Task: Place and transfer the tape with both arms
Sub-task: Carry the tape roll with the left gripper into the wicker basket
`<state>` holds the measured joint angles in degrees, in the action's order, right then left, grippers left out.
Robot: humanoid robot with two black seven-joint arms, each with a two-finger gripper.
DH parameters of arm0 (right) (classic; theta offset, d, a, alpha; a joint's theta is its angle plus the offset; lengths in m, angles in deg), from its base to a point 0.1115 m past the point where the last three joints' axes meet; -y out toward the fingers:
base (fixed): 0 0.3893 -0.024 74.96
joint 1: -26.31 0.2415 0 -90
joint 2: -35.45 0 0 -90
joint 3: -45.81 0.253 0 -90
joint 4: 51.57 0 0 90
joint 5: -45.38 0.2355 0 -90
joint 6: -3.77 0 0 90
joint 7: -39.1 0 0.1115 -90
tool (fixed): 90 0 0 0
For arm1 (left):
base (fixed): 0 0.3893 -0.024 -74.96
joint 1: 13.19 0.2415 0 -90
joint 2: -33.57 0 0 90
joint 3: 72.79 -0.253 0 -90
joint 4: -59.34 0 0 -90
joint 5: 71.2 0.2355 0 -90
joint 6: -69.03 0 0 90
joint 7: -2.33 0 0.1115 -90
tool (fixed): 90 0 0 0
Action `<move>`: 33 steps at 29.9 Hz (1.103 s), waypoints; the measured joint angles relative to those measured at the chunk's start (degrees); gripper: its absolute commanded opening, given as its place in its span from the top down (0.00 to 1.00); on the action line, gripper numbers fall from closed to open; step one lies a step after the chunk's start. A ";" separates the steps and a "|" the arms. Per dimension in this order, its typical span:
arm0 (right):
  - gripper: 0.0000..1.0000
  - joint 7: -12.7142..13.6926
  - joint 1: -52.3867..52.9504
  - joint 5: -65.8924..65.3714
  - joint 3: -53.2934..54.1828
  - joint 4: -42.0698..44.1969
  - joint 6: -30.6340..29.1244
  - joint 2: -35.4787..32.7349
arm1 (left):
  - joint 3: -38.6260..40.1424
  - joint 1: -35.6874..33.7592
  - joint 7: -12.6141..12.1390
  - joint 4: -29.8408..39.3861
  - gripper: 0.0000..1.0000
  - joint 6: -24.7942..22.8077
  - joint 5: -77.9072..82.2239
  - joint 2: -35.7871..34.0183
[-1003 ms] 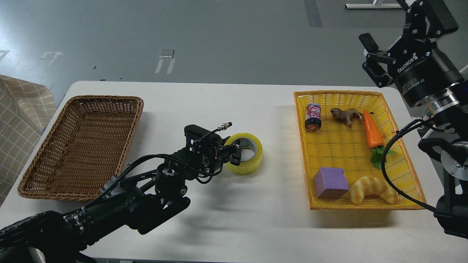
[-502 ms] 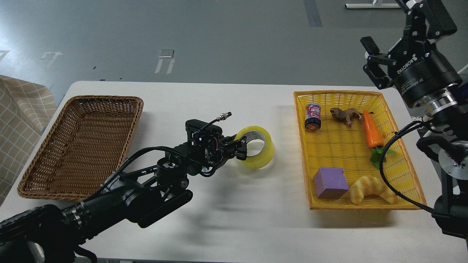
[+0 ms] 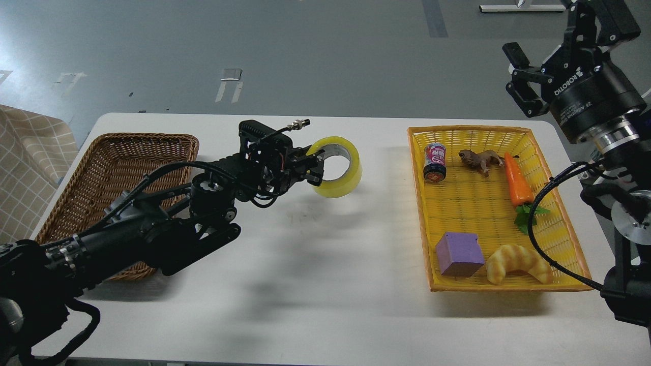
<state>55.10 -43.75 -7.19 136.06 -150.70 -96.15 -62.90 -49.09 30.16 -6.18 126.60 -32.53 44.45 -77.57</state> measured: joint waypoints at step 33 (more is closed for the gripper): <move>0.00 0.00 6.56 0.10 -1.63 0.14 -0.81 1.22 | -1.40 8.50 7.81 0.23 1.00 5.26 -2.02 -38.41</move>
<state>55.10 -37.19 -7.09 134.42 -150.55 -96.96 -61.68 -50.49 38.66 1.63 126.83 -27.28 42.44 -115.98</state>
